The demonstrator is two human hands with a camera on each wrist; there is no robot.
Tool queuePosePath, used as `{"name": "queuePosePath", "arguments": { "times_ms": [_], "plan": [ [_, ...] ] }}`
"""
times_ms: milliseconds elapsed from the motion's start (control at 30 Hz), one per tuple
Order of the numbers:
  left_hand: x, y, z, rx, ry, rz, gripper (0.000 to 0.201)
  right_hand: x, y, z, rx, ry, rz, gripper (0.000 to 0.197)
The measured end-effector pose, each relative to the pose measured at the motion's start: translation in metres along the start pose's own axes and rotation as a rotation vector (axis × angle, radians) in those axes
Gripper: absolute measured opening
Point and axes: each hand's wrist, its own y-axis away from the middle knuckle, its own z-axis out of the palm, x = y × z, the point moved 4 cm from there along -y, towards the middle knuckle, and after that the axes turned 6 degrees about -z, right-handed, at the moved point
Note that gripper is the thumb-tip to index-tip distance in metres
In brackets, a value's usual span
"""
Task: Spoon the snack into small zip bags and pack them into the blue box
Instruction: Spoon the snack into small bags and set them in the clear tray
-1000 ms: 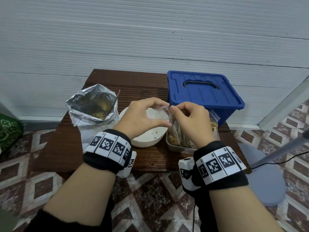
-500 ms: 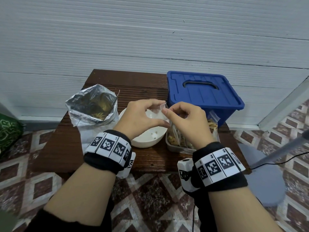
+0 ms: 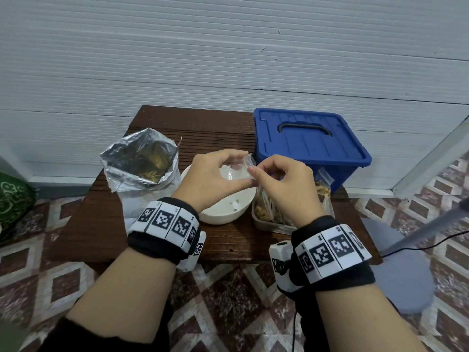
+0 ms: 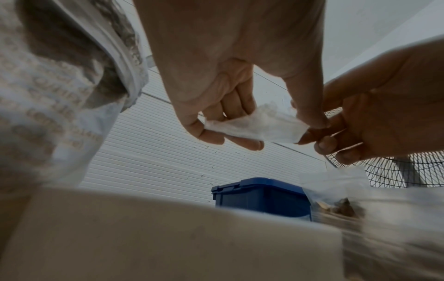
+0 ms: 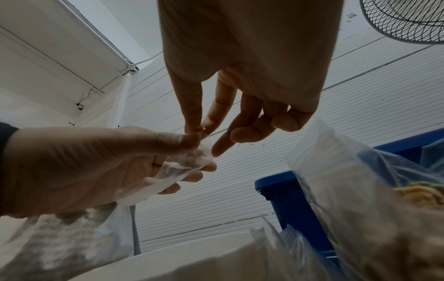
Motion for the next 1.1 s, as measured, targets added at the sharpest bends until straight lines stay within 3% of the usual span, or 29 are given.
{"name": "queuePosePath", "arguments": {
  "times_ms": [267, 500, 767, 900, 1000, 1100],
  "plan": [
    [0.001, 0.0, -0.004, 0.062, -0.02, 0.024, 0.053, 0.004, -0.001, -0.011, 0.211, -0.176, 0.078, 0.025],
    [0.03, 0.011, -0.034, 0.244, 0.104, 0.186, 0.047, -0.002, -0.004, -0.007, 0.29, -0.232, 0.052, 0.014],
    [0.032, 0.032, -0.109, 0.51, 0.127, 0.141, 0.054, -0.03, -0.01, 0.027, 0.127, -0.257, 0.006, 0.006],
    [0.006, 0.041, -0.146, 0.636, 0.103, 0.019, 0.052, -0.045, -0.022, 0.058, -0.007, -0.189, 0.018, 0.028],
    [-0.015, 0.045, -0.16, 0.605, 0.082, -0.117, 0.05, -0.056, -0.034, 0.08, -0.081, -0.172, 0.03, 0.041],
    [-0.028, 0.047, -0.159, 0.52, 0.108, -0.18, 0.044, -0.064, -0.045, 0.097, -0.091, -0.131, -0.012, 0.032]
  ]
}}
